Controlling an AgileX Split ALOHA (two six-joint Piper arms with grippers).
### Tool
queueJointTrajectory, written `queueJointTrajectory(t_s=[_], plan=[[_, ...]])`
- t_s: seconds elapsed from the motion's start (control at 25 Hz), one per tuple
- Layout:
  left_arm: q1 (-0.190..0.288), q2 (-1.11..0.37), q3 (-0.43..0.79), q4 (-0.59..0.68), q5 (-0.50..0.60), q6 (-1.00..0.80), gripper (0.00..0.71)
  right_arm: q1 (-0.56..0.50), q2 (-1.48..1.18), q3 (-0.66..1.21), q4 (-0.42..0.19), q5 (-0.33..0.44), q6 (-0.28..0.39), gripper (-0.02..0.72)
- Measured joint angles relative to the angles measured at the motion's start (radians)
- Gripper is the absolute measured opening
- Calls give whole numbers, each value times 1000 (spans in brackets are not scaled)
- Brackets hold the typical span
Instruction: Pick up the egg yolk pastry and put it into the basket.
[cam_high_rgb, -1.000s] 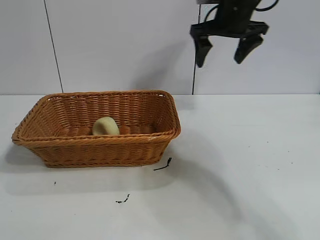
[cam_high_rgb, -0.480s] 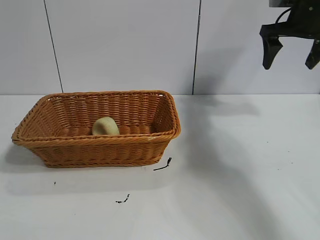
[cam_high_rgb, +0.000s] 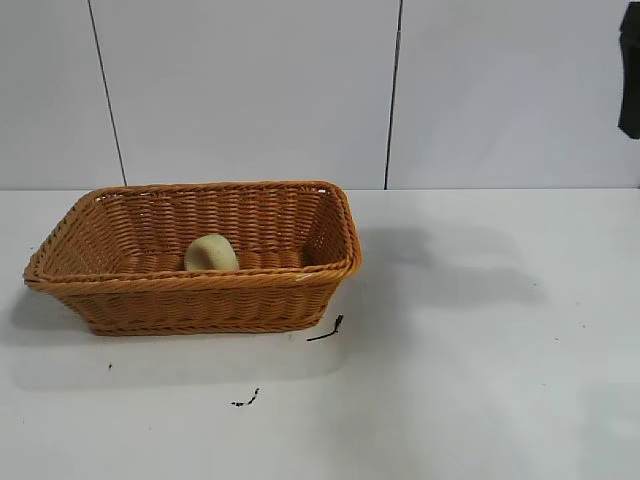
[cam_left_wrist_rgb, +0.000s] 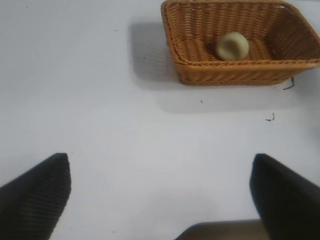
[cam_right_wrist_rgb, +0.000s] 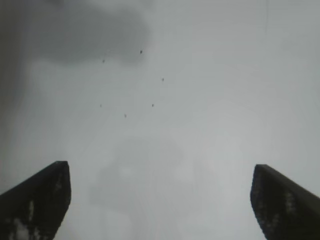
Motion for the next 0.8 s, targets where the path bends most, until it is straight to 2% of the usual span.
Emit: queueJointTrajectory(t_s=[0.36,0.8], plan=[[0,0,0,0,0,0,695,0,-489,452,0,-1,-15,677],[0,0,0,0,0,0,695,0,-1046,788,13,-137,-31,677]])
